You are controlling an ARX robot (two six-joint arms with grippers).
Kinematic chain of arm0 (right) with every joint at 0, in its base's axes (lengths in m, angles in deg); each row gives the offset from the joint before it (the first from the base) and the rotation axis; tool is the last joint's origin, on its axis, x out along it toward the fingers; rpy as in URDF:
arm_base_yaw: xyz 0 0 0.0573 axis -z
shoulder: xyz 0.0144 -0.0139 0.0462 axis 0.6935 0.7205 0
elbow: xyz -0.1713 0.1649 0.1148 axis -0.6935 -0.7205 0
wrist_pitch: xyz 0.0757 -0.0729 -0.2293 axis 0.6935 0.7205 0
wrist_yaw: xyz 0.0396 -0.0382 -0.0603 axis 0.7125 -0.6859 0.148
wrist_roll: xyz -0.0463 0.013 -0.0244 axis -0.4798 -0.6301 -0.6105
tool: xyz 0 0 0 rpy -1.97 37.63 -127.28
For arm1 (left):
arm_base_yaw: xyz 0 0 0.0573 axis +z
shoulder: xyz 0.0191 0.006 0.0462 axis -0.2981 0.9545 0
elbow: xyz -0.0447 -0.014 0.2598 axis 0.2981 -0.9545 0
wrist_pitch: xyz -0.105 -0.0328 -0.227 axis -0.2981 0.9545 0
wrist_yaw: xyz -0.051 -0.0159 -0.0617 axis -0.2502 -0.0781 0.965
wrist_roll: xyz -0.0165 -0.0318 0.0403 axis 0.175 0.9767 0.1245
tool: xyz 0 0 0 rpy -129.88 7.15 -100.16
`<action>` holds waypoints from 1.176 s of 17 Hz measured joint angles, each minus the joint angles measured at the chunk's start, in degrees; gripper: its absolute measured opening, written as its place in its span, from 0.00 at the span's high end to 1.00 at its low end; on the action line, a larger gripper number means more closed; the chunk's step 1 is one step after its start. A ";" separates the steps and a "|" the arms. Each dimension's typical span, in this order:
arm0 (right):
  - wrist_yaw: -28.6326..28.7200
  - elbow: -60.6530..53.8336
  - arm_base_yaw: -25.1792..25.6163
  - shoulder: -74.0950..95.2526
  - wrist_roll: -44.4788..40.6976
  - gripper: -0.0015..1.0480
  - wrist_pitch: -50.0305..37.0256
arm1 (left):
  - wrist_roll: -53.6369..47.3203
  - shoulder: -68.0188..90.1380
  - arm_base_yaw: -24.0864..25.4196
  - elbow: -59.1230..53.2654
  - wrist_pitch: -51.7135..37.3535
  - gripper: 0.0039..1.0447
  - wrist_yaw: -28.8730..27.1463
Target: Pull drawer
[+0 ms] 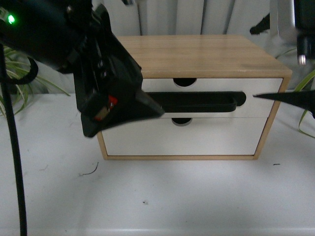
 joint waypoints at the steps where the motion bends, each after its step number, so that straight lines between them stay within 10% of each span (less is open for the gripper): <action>1: -1.07 0.98 0.37 1.07 -5.03 0.06 4.37 | -2.47 1.60 -1.01 1.42 3.26 0.06 -0.66; 20: -5.25 9.46 -4.98 13.11 -10.71 0.06 13.40 | -6.99 19.15 -3.58 15.43 4.17 0.06 -6.21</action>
